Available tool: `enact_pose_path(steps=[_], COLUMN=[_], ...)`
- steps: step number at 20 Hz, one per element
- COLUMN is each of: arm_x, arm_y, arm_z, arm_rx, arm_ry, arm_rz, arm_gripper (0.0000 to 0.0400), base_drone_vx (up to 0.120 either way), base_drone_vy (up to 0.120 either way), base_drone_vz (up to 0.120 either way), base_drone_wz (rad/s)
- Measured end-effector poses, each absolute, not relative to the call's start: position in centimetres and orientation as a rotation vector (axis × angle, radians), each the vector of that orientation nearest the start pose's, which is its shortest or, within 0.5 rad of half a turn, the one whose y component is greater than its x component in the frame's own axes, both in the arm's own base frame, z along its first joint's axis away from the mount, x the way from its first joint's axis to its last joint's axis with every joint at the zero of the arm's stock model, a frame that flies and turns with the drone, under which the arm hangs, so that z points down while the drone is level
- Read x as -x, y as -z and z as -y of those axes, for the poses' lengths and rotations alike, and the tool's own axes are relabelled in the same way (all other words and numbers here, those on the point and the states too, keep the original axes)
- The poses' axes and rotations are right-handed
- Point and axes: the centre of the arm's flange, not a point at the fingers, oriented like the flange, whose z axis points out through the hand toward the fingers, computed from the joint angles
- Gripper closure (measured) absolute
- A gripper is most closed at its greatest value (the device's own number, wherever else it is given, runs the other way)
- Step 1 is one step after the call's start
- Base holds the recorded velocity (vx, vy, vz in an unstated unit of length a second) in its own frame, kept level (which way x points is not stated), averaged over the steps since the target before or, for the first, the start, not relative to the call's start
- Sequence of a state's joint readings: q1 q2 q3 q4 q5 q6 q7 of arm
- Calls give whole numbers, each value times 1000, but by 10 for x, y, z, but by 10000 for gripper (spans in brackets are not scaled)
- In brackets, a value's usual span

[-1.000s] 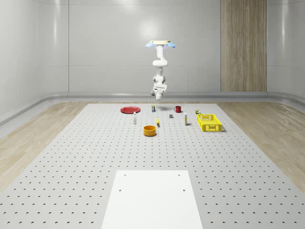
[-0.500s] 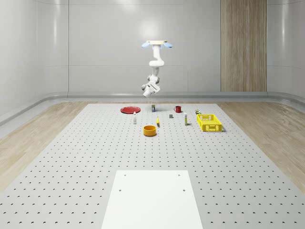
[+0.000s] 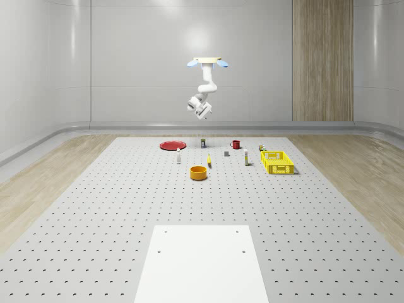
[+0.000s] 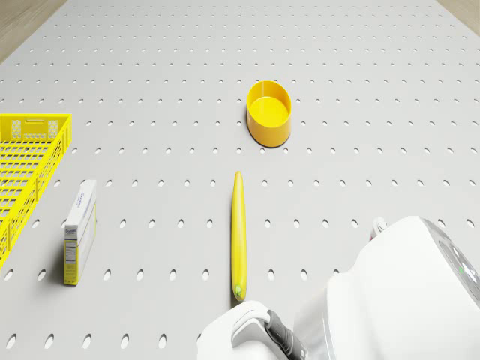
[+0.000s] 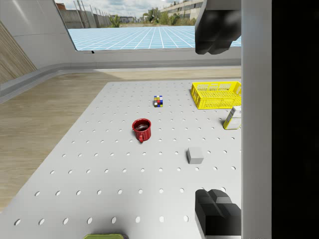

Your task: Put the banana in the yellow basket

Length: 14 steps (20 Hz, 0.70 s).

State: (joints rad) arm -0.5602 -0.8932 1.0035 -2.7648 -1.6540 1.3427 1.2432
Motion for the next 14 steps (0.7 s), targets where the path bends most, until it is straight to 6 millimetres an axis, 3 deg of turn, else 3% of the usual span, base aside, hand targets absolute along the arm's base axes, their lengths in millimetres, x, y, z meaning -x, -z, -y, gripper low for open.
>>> enact_pose_path(steps=[6, 8, 11, 14], arm_x=[-307, -307, -307, -307], arm_y=[-494, -493, -492, -491], arm_z=[-22, -16, -9, -5], arm_rx=[-219, -153, -89, -52], arm_ry=[-786, -786, -786, -785], arm_rz=[100, 71, 43, 26], arm_gripper=[0, 0, 0, 0], base_drone_vx=[120, 120, 120, 120], base_drone_vy=[0, 0, -120, 0], base_drone_vz=[-120, -120, -120, -13], base_drone_wz=[0, 0, 0, 0])
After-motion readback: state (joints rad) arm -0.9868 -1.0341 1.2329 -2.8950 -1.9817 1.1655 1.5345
